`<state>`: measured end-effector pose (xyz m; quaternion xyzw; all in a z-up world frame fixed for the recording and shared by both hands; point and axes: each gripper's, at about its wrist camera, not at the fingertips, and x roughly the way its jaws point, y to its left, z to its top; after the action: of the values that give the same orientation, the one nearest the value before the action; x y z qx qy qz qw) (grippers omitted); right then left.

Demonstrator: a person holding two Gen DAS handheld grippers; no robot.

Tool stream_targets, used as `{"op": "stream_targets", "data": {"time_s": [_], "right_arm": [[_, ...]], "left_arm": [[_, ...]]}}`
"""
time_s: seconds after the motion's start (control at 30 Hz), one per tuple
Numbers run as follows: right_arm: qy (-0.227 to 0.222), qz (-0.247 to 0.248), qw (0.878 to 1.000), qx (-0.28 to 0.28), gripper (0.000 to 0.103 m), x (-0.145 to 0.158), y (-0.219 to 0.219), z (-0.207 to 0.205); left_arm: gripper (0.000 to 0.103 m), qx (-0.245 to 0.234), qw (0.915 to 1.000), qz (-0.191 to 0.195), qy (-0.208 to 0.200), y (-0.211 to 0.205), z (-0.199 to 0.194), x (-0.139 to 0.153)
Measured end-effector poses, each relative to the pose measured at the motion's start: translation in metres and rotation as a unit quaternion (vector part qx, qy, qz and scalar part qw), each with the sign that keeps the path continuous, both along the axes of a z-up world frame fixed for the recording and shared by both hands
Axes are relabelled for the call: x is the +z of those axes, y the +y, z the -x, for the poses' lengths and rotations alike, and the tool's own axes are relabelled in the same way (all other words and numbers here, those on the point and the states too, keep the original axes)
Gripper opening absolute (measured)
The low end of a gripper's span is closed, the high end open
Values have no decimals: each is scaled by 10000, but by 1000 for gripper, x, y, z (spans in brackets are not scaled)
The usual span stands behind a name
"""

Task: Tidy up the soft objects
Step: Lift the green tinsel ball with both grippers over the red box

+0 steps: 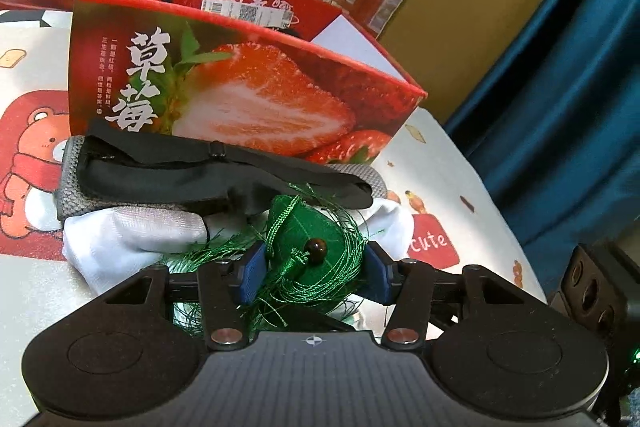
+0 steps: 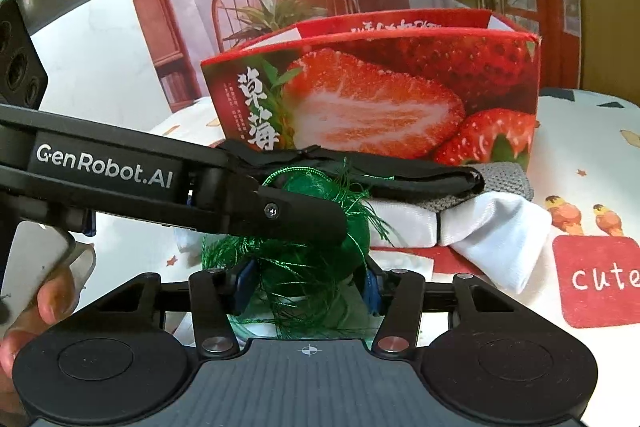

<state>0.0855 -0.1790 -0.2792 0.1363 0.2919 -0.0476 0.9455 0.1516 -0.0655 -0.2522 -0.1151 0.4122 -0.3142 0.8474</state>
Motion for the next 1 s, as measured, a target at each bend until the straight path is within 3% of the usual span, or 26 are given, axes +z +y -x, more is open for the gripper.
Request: {"op": "stream_targets", "data": {"time_s": [0.67, 1.0], "right_arm": [[-556, 429, 9975, -4, 48, 37, 5, 6], [-928, 739, 9929, 89, 47, 70, -4, -10]], "left_arm": [[55, -4, 9986, 220, -481, 3, 0, 40], [55, 55, 9960, 409, -790, 5, -21, 72]]}}
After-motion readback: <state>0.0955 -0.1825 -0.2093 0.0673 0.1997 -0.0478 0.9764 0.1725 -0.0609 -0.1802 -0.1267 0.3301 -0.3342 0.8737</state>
